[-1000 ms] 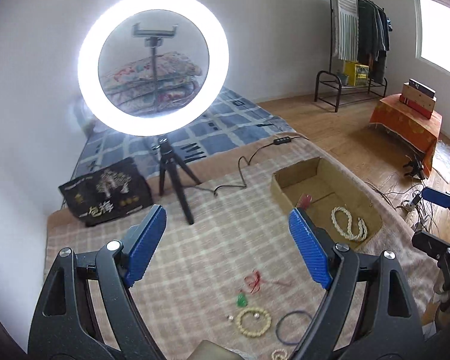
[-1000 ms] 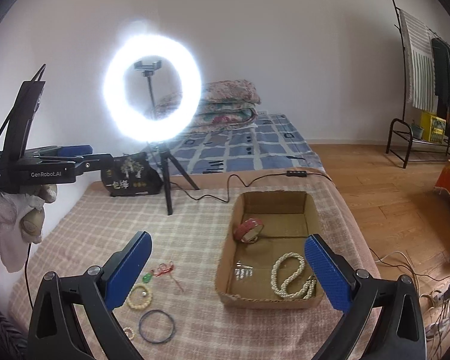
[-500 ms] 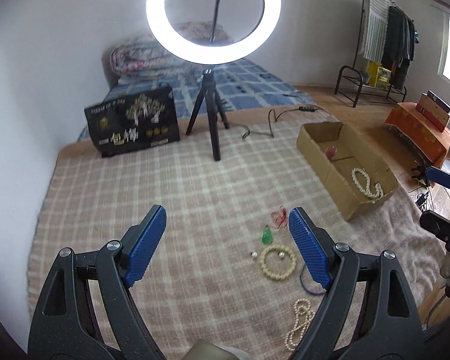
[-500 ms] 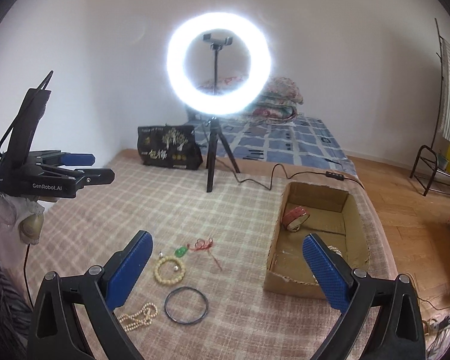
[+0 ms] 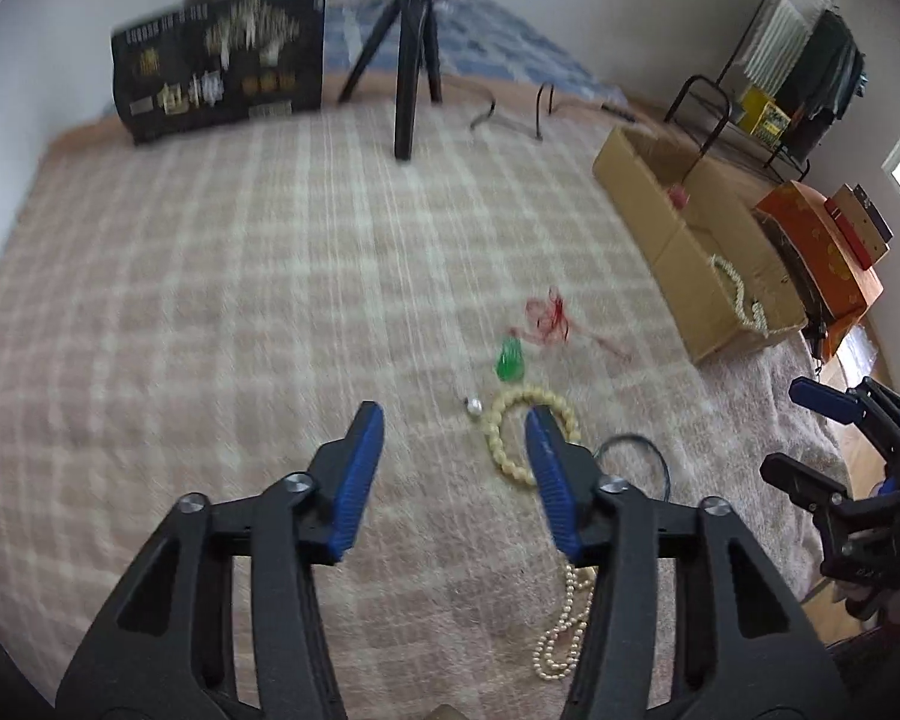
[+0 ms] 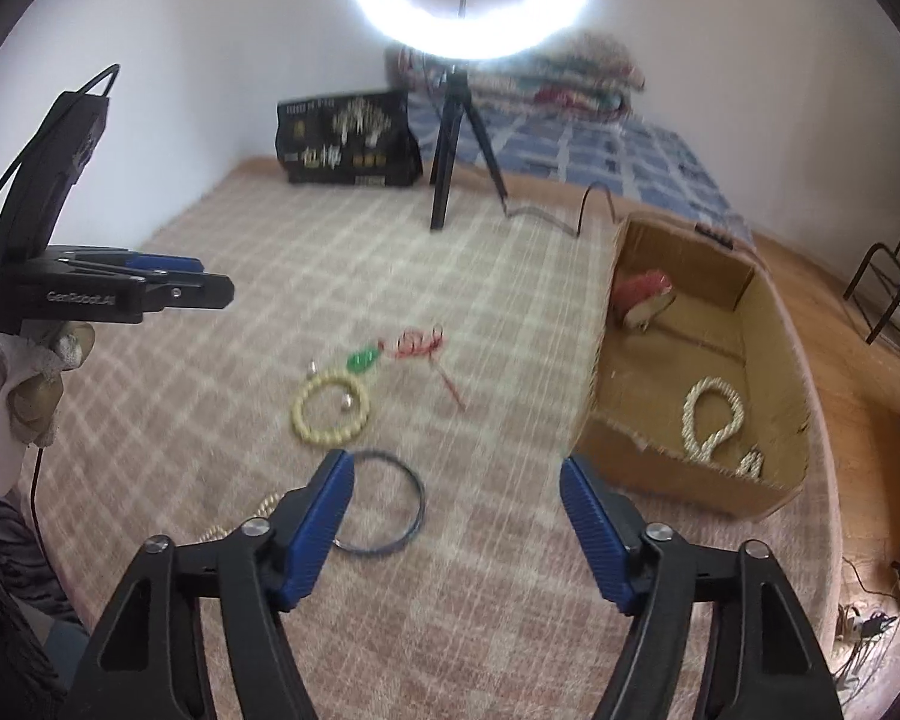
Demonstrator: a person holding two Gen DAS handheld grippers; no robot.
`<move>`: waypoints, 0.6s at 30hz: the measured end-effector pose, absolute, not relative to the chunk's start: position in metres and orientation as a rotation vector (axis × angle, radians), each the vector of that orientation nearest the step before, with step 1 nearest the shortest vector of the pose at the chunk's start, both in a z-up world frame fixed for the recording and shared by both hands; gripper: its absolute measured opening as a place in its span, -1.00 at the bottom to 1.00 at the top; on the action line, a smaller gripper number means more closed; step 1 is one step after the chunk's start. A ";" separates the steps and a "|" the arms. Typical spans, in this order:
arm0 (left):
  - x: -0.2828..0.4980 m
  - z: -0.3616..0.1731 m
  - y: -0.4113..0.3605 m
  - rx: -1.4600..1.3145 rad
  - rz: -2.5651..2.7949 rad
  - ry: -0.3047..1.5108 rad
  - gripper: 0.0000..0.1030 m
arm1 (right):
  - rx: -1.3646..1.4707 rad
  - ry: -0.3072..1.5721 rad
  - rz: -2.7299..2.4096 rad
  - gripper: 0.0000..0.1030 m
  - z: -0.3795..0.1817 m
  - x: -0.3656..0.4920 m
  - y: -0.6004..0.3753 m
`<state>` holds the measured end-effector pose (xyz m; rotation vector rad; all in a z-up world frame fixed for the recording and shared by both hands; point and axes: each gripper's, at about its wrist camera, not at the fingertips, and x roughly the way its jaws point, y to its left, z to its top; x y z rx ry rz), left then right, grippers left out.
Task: Organize jewelry
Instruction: 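Move left tool toward bead bracelet while right tool approaches blue bangle, then close left tool on yellow bead bracelet while right tool grasps blue bangle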
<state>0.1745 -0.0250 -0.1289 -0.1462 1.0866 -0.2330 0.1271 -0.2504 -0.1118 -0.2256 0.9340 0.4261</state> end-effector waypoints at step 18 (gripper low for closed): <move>0.199 -0.189 -0.058 -0.184 -0.212 1.286 -0.22 | -0.258 1.080 0.457 0.06 -0.154 0.143 -0.240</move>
